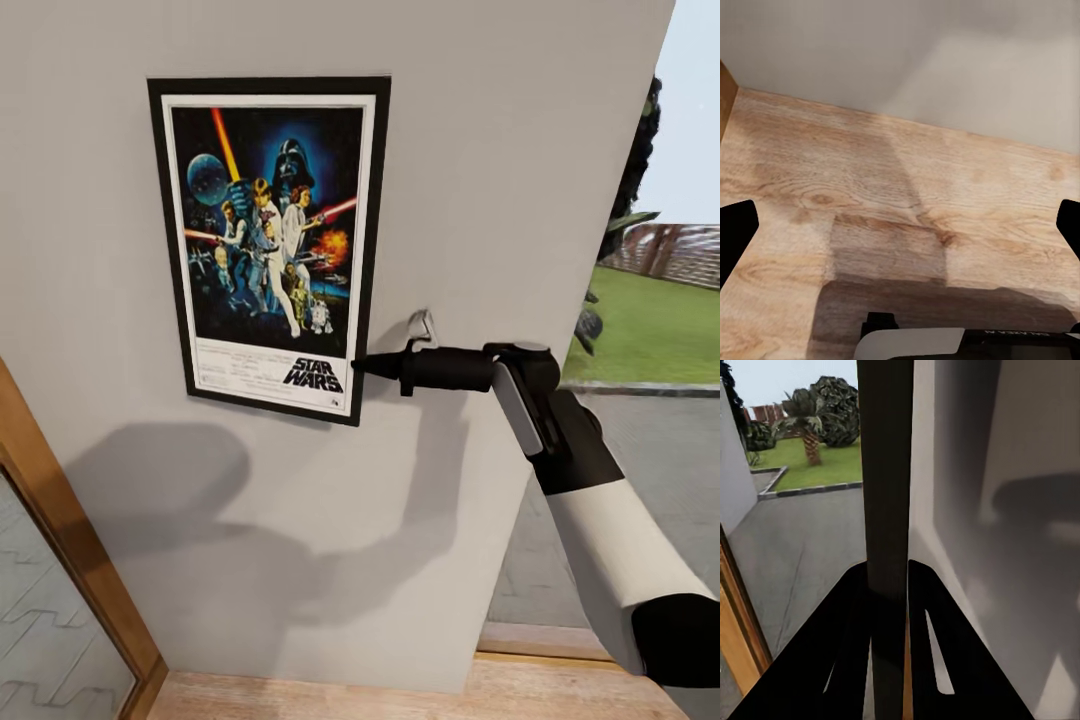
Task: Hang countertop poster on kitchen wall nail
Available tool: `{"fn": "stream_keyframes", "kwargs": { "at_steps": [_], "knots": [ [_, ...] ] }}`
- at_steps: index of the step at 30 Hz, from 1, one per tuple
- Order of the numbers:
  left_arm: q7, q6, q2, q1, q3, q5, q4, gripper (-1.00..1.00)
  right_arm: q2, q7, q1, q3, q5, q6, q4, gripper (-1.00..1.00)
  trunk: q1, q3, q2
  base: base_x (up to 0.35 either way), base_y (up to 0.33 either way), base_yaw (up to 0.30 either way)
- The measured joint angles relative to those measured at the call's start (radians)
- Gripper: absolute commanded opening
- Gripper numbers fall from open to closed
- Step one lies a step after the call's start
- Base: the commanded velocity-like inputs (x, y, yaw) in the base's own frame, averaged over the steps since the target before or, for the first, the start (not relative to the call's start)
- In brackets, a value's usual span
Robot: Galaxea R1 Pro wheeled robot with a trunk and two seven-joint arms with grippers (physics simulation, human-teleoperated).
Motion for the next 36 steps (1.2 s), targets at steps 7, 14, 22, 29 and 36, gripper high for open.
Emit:
{"fn": "stream_keyframes", "kwargs": {
  "at_steps": [7, 14, 22, 29, 36],
  "knots": [
    [0.000, 0.000, 0.000, 0.000, 0.000, 0.000, 0.000, 1.00, 0.000, 0.001, 0.008, 0.000, 0.000, -0.001, 0.000, -1.00, 0.000, 0.000, 0.000, 0.000, 0.000, 0.000],
    [0.000, 0.001, 0.000, 0.000, 0.000, -0.001, 0.000, 1.00, -0.001, 0.001, 0.012, 0.000, 0.000, -0.001, 0.000, -1.00, 0.000, 0.000, 0.000, 0.000, 0.000, 0.000],
    [0.000, 0.000, 0.000, 0.000, 0.000, 0.000, 0.000, 1.00, -0.001, 0.002, 0.014, 0.000, 0.000, -0.001, 0.000, -1.00, 0.000, 0.000, 0.000, 0.000, 0.000, 0.000],
    [0.000, 0.001, 0.000, 0.000, 0.000, 0.000, 0.000, 1.00, -0.002, 0.002, 0.014, 0.000, 0.000, -0.001, -0.002, -1.00, 0.000, 0.000, 0.000, 0.000, 0.000, 0.000],
    [0.000, 0.000, 0.000, 0.000, 0.000, 0.000, 0.000, 1.00, -0.001, 0.001, 0.013, -0.002, 0.001, 0.000, -0.002, -1.00, 0.000, 0.000, 0.000, 0.000, 0.000, 0.000]
  ]
}}
